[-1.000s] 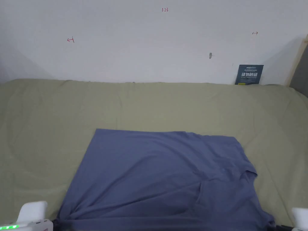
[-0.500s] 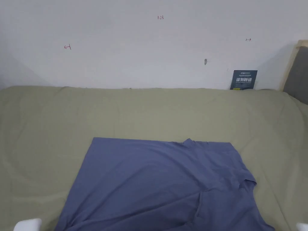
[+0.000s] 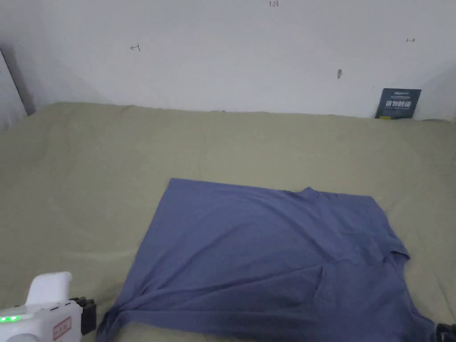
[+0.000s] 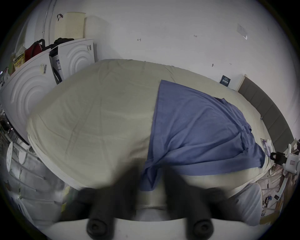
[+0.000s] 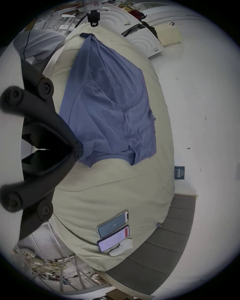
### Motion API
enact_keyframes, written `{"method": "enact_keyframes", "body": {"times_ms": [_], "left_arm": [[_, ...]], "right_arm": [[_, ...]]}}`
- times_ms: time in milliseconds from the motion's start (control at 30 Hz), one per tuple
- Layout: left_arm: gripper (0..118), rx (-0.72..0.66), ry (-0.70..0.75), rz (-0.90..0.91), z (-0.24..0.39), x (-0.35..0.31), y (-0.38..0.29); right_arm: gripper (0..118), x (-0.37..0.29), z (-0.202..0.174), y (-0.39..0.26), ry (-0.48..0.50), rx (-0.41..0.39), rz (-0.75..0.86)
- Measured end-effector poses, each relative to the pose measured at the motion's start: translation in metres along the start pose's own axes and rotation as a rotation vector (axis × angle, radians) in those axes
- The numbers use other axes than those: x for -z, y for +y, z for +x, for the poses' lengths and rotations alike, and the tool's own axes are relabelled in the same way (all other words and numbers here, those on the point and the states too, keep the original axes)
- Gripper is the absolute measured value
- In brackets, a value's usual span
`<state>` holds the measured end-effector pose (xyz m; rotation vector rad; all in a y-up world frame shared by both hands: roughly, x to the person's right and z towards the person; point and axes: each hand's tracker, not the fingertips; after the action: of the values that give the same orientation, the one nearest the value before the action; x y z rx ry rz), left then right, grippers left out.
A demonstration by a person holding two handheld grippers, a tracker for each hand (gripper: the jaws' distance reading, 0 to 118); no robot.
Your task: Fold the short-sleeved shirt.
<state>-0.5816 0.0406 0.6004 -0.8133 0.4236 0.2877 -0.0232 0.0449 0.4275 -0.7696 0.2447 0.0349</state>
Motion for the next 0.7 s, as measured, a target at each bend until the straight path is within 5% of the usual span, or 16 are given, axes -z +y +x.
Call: {"method": "enact_keyframes", "body": {"times_ms": [100,133,167,200,233,600,700], "left_arm": [[0,-0.015,-0.013,-0.015,-0.009,0.006,-0.002],[10,0.008,0.014,-0.008,-0.01,0.007,-0.002],[45,0.01,0.006,-0.011,-0.011,0.008,-0.003],[98,0.015,-0.001,-0.024,-0.011,0.012,-0.001],[118,0.014,-0.015,-0.042,-0.01,0.017,0.0],[109,0.053,0.013,-0.13,0.005,0.07,0.0],[90,0.054,0.021,-0.108,0.008,0.075,0.001]], "right_arm": [[0,0.0,0.002,-0.006,0.002,-0.009,0.007],[0,0.0,0.003,-0.007,-0.001,-0.012,0.005],[0,0.001,0.006,-0.008,0.005,-0.007,0.001],[0,0.001,0.003,-0.007,0.009,-0.007,-0.007],[0,0.002,0.003,-0.008,0.014,-0.002,-0.014],[0,-0.001,-0.007,-0.01,0.018,-0.007,-0.048],[0,-0.001,-0.008,-0.01,0.02,-0.006,-0.056]]}}
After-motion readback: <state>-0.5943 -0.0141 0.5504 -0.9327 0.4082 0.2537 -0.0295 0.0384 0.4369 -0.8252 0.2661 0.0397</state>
